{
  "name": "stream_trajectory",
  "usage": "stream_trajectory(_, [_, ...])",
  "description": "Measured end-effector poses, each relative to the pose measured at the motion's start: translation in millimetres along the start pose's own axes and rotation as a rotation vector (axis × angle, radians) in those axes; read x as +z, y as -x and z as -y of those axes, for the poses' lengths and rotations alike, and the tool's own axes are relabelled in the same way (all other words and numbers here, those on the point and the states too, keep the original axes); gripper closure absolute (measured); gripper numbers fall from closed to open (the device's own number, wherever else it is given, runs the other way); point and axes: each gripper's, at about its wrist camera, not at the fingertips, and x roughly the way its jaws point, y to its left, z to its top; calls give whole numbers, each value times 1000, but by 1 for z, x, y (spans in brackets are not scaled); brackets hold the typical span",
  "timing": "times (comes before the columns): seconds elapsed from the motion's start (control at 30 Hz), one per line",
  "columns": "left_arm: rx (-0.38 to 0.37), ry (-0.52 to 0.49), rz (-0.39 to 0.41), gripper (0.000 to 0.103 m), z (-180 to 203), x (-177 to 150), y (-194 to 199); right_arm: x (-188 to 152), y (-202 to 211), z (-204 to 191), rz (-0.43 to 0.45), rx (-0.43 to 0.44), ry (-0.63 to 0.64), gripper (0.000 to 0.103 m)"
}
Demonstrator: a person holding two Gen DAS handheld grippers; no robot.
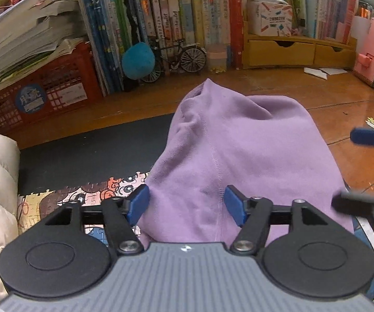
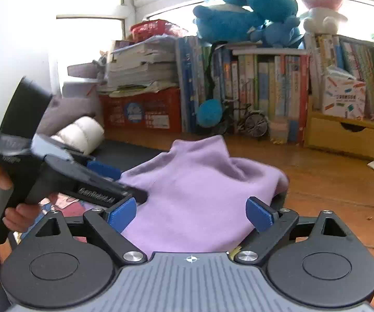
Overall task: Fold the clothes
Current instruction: 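Open both grippers and release the folded sweatshirt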
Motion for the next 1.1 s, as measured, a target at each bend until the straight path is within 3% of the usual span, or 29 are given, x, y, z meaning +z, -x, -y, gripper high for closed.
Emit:
stream_trajectory(0.4, [-1,-96,14,30,-4,-4,4,-16,-3,-7,-69,37,-11,0])
stream_trajectory(0.47, [11,-84,18,23,-13,-5,4,-19,-3,-9,-81,42,-6,0])
stream_trajectory(0.67, [0,18,-21,20,-50,-17,2,-25,-2,-8,-90,56,-24,0])
stream_trajectory(0.8, [77,-14,-16,20,-56,-20,8,-23,-2,-8,-87,62,-26,0])
stream_trajectory(1.1, [58,-19,5,22,-57,-19,16,-22,-7,-13,-94,57,-27,0])
